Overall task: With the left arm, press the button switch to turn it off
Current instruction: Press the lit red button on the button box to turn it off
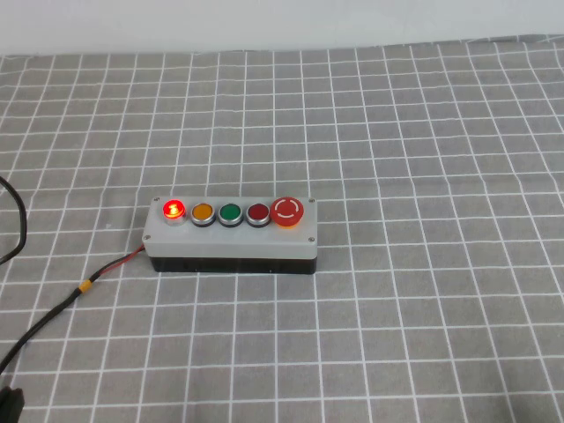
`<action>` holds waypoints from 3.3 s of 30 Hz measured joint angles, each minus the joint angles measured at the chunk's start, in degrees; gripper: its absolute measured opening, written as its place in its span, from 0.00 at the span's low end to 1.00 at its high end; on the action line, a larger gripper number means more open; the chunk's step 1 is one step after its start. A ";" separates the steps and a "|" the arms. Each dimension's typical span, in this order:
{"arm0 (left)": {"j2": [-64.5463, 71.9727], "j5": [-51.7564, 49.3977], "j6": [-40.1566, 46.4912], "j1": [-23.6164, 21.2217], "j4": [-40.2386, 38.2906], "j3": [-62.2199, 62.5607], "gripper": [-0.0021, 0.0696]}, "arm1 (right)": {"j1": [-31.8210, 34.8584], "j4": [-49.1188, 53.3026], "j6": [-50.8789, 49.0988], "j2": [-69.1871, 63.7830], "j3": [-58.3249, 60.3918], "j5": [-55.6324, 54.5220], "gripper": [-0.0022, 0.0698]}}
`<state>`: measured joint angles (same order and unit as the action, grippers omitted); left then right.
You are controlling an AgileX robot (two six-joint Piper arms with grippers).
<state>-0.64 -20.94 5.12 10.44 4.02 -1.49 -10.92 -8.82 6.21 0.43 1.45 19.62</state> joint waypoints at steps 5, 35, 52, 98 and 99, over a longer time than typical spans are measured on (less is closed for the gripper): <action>0.00 0.00 0.00 0.00 0.00 0.00 0.03 | 0.00 0.00 0.00 0.00 0.00 0.00 0.01; 0.00 9.31 -0.36 0.00 -0.36 0.00 0.03 | 0.00 -0.11 0.00 0.00 0.00 0.00 0.01; -0.23 69.23 -6.47 0.00 -0.19 0.57 0.03 | 0.00 -0.22 0.00 0.00 0.00 0.00 0.01; 69.24 -27.59 -2.28 0.00 -9.02 71.73 0.03 | 0.00 -0.44 0.00 0.00 0.00 0.00 0.01; 71.23 -29.15 -1.71 0.00 -9.78 73.15 0.03 | 0.00 -0.44 0.00 0.00 0.00 0.00 0.01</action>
<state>70.59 -50.10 3.41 10.44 -5.75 71.67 -10.92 -9.26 6.21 0.43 1.45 19.62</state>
